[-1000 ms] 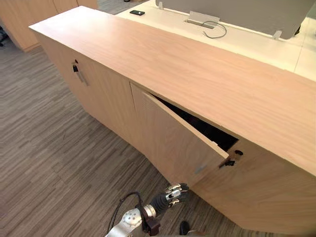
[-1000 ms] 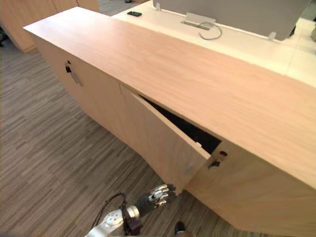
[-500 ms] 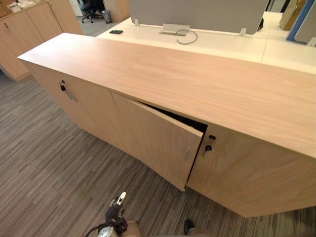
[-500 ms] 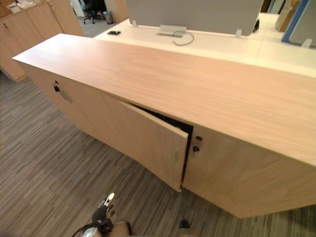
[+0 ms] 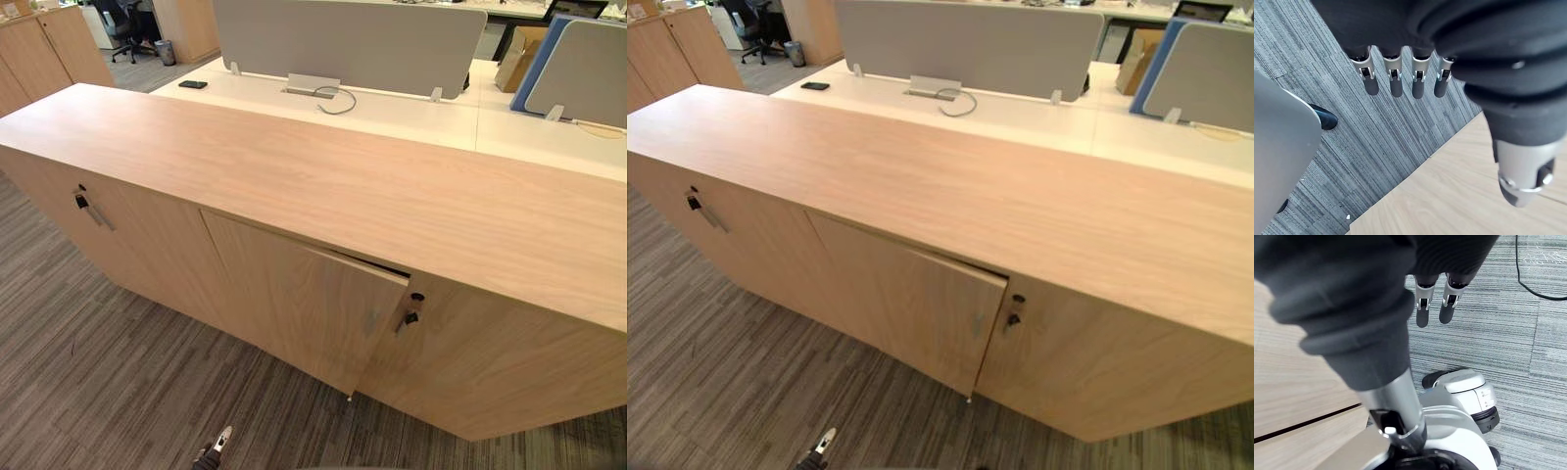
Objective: Walk over to the cabinet, pick up the folder, carry it to the office cabinet, place the folder inside the office cabinet, then close the office cabinet door
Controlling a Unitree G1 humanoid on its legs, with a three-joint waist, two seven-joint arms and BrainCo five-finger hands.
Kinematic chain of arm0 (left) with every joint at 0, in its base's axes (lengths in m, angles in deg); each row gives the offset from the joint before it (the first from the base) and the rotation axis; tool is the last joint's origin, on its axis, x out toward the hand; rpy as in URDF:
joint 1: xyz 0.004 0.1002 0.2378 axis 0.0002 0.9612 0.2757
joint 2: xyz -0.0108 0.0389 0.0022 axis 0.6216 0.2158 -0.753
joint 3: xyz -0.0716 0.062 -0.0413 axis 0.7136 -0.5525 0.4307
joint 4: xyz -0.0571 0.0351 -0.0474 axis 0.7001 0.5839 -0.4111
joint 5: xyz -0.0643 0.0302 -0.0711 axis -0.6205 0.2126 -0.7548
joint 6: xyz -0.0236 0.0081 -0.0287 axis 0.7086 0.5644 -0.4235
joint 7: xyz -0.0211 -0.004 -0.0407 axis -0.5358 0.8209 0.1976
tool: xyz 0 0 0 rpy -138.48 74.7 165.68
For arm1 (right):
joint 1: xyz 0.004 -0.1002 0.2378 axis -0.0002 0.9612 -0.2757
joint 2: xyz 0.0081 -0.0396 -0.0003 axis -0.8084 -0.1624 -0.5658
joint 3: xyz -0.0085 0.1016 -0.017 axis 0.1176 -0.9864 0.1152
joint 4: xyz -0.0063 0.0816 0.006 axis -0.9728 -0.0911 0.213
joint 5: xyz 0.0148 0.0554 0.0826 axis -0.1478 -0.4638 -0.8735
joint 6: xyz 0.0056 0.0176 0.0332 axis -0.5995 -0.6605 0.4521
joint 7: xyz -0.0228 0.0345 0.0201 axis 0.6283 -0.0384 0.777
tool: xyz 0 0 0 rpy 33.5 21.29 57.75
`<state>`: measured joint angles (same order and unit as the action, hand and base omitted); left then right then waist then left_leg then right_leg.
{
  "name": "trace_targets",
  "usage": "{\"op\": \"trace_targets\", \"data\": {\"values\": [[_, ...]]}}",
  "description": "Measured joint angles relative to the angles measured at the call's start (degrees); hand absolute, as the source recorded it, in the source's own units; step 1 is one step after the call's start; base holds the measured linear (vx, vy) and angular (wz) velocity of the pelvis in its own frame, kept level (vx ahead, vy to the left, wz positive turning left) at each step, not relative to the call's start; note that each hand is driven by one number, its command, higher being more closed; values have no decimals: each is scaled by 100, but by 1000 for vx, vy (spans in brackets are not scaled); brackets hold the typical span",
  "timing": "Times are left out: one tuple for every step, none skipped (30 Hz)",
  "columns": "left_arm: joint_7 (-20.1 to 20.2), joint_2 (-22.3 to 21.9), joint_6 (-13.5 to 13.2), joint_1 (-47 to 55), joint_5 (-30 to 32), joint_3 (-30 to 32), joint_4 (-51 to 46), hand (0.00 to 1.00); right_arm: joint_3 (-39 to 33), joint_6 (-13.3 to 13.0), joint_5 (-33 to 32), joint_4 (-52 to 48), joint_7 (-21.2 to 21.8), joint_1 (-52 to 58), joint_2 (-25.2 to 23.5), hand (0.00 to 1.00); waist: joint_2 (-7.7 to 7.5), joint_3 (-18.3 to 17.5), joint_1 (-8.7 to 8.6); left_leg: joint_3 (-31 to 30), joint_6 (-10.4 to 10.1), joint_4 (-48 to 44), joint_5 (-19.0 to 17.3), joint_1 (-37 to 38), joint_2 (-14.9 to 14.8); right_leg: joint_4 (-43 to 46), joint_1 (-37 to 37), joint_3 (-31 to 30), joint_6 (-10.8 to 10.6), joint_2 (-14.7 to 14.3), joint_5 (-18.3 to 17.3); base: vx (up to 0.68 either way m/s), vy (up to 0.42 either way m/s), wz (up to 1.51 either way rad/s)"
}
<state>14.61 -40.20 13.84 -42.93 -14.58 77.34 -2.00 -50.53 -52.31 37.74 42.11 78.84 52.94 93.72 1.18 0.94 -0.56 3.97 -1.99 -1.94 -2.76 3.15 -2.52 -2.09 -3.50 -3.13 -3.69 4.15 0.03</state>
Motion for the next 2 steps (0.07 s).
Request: {"op": "trace_targets", "data": {"values": [[21,49,-1,-43,110,-165,61,0,-26,-3,0,77,0,-21,3,0,5,-29,0,-43,-1,0,1,1,-13,-33,-5,23,1,-11,0,53,-54,8],[55,115,-4,-96,246,-387,114,0,-33,-3,1,140,0,-58,6,0,5,-29,0,-63,-4,0,3,1,-36,-60,-27,44,3,-32,1,21,-29,6]]}}
